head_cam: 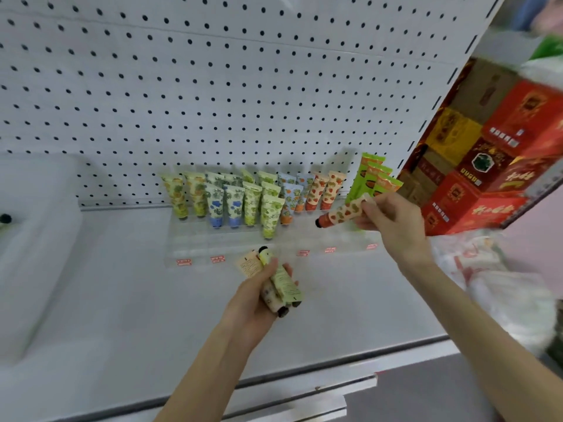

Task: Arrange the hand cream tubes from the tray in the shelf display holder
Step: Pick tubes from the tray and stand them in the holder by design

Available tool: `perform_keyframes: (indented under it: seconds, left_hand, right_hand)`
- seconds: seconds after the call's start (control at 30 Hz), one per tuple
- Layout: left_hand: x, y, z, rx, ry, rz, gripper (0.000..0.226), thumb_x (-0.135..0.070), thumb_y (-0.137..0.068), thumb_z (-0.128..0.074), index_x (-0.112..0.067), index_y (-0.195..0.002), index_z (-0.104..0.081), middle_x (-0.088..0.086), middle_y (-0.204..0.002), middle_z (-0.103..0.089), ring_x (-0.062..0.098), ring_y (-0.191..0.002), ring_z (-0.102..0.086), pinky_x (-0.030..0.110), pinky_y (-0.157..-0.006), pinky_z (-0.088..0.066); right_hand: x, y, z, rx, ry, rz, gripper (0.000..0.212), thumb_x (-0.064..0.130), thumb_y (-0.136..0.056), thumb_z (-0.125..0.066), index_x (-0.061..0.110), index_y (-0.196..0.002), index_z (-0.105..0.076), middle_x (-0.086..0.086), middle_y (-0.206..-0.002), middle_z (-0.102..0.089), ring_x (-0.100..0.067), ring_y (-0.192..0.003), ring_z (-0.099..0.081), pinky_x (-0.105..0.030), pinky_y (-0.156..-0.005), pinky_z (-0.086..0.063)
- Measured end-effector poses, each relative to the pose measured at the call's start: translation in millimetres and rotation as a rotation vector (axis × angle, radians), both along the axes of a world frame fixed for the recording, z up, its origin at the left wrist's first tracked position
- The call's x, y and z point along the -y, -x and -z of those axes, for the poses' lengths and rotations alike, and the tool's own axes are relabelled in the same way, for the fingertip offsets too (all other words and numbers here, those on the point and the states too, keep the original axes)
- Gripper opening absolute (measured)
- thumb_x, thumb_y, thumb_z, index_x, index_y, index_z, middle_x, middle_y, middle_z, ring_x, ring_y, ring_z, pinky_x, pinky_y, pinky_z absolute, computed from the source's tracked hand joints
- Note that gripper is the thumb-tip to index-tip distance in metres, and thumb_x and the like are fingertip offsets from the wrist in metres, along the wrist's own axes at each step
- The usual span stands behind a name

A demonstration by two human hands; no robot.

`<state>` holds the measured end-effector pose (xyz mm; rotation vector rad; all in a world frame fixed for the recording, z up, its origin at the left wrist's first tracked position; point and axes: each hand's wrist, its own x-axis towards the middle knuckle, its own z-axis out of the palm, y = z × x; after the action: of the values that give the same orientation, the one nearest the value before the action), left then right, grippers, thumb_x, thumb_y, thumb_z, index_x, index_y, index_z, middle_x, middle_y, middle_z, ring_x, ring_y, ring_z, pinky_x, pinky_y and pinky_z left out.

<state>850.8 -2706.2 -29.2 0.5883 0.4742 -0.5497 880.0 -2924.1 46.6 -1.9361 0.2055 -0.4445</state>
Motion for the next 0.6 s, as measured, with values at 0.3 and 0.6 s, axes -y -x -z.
perform_keyframes:
  seconds: [0.3,0.6]
  left_hand:
    - [19,-7,5,0.211,-0.245,0.052,0.039,-0.008,-0.070,-0.069,-0.007,-0.108,-0.065,0.010,-0.099,-0.075,0.018,-0.085,-0.073,0.035,-0.069,-0.057]
    - [29,-12,10,0.311,-0.267,-0.015,0.043,-0.008,-0.074,-0.065,-0.010,-0.117,-0.060,0.009,-0.107,-0.073,0.019,-0.092,-0.071,0.039,-0.074,-0.059]
  right_hand:
    - [6,-77,13,0.055,0.391,-0.132,0.012,0.017,-0.094,-0.056,0.007,-0.087,-0.056,-0.008,-0.081,-0.066,-0.021,-0.073,-0.069,-0.045,-0.067,-0.056]
    - [11,-101,32,0.000,0.401,-0.276,0.013,0.014,-0.093,-0.057,0.000,-0.094,-0.057,-0.010,-0.077,-0.069,-0.010,-0.063,-0.068,-0.014,-0.058,-0.053]
